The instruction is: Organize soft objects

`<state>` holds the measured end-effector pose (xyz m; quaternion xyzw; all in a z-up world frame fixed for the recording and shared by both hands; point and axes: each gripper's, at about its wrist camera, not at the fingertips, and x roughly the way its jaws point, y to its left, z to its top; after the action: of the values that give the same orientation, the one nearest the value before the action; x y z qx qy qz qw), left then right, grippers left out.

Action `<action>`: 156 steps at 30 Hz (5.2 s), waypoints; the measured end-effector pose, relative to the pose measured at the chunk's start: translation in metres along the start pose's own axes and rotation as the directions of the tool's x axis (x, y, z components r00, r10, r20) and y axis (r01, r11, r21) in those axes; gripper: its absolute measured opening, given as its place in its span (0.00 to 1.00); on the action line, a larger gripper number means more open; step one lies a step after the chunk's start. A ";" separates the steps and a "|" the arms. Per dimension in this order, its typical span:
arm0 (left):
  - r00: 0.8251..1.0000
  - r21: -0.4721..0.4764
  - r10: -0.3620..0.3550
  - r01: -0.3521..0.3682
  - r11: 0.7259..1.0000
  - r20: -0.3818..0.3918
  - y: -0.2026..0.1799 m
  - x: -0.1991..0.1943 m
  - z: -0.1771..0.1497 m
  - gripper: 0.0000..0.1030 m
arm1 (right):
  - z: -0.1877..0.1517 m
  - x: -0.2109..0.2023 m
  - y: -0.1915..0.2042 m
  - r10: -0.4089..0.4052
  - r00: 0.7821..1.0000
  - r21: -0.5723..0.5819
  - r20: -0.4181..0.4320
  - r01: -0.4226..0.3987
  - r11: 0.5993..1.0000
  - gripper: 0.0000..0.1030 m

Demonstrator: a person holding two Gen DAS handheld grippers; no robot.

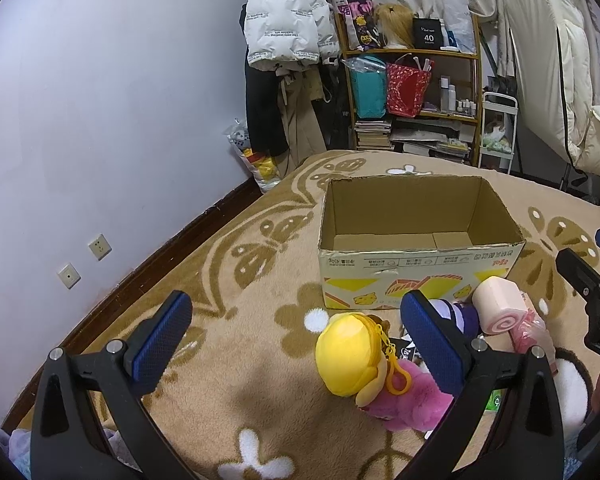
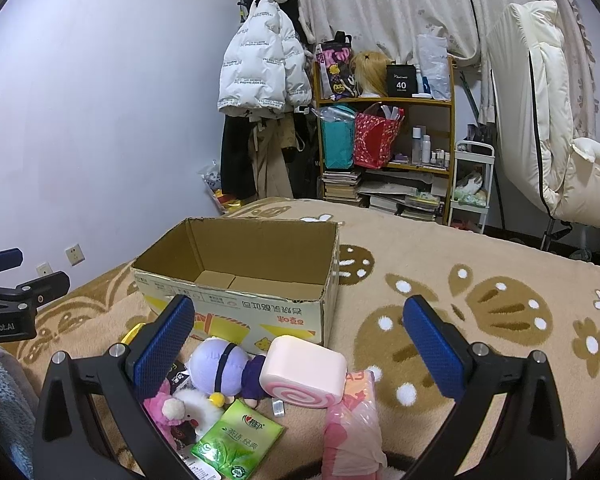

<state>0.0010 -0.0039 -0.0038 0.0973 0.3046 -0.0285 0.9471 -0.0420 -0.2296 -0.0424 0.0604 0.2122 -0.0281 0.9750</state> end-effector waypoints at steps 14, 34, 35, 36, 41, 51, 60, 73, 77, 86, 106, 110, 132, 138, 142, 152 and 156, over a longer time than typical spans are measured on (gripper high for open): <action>1.000 0.002 0.001 -0.001 1.000 -0.001 0.000 0.001 0.000 1.00 | -0.001 0.002 0.000 -0.001 1.000 0.000 -0.001 0.001 1.000 1.00; 1.000 -0.007 -0.012 0.012 1.000 -0.026 0.003 0.004 -0.002 1.00 | -0.001 0.001 0.001 -0.004 1.000 -0.005 -0.009 0.004 1.000 1.00; 1.000 -0.008 -0.008 0.008 1.000 -0.028 0.003 0.005 -0.001 1.00 | -0.001 0.001 0.001 -0.005 1.000 -0.007 -0.009 0.005 1.000 1.00; 0.999 -0.010 -0.008 0.008 1.000 -0.031 0.003 0.005 -0.001 1.00 | -0.001 0.002 0.001 -0.008 1.000 -0.008 -0.010 0.007 1.000 1.00; 0.997 0.000 -0.021 0.021 1.000 -0.074 0.000 0.017 0.007 1.00 | -0.010 0.015 -0.003 0.003 1.000 -0.006 -0.024 -0.004 1.000 1.00; 0.989 0.103 0.017 -0.002 0.995 -0.145 -0.022 0.045 0.013 1.00 | -0.010 0.038 0.006 0.043 0.997 -0.028 -0.060 -0.045 0.999 1.00; 0.966 0.064 -0.028 0.046 0.997 -0.258 -0.036 0.087 0.001 1.00 | -0.011 0.071 0.000 0.081 0.984 0.022 -0.158 -0.079 0.997 1.00; 0.906 0.001 -0.031 0.035 0.999 -0.421 -0.037 0.134 -0.022 1.00 | -0.029 0.115 -0.020 0.113 0.948 0.118 -0.297 -0.081 0.990 1.00; 0.893 -0.037 -0.041 0.027 0.999 -0.449 -0.030 0.139 -0.028 1.00 | -0.038 0.125 -0.028 0.131 0.930 0.157 -0.344 -0.081 0.984 1.00; 0.868 -0.103 -0.074 0.026 0.994 -0.490 -0.018 0.148 -0.040 1.00 | -0.057 0.137 -0.049 0.193 0.887 0.279 -0.419 -0.076 0.957 0.87; 0.905 -0.255 -0.169 0.070 0.965 -0.392 0.005 0.131 -0.036 0.41 | -0.052 0.115 -0.040 0.158 0.894 0.213 -0.419 -0.073 0.974 0.64; 0.921 -0.302 -0.182 0.075 0.950 -0.346 0.014 0.119 -0.032 0.41 | -0.047 0.103 -0.037 0.184 0.905 0.227 -0.384 -0.101 0.969 0.64; 0.985 -0.224 -0.168 0.171 0.960 0.033 0.019 0.038 0.022 0.41 | -0.005 0.032 -0.034 0.208 0.976 0.226 -0.067 -0.188 0.956 0.64; 0.984 -0.165 -0.153 0.166 0.972 0.088 0.012 0.033 0.041 0.41 | 0.005 0.029 -0.034 0.192 0.981 0.203 -0.023 -0.184 0.962 0.64; 0.982 -0.134 -0.145 0.161 0.978 0.120 0.008 0.031 0.052 0.41 | 0.012 0.032 -0.033 0.189 0.982 0.192 0.008 -0.187 0.964 0.64; 0.974 -0.045 -0.125 0.136 0.990 0.187 -0.011 0.034 0.073 0.41 | 0.031 0.039 -0.030 0.154 0.986 0.115 0.067 -0.161 0.980 0.64; 0.971 -0.027 -0.122 0.130 0.991 0.208 -0.019 0.041 0.078 0.41 | 0.039 0.044 -0.032 0.160 0.983 0.105 0.090 -0.169 0.980 0.64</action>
<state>0.0769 -0.0375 0.0311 0.0549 0.2110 -0.0923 0.9716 0.0113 -0.2681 -0.0284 0.1314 0.1649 0.0383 0.9768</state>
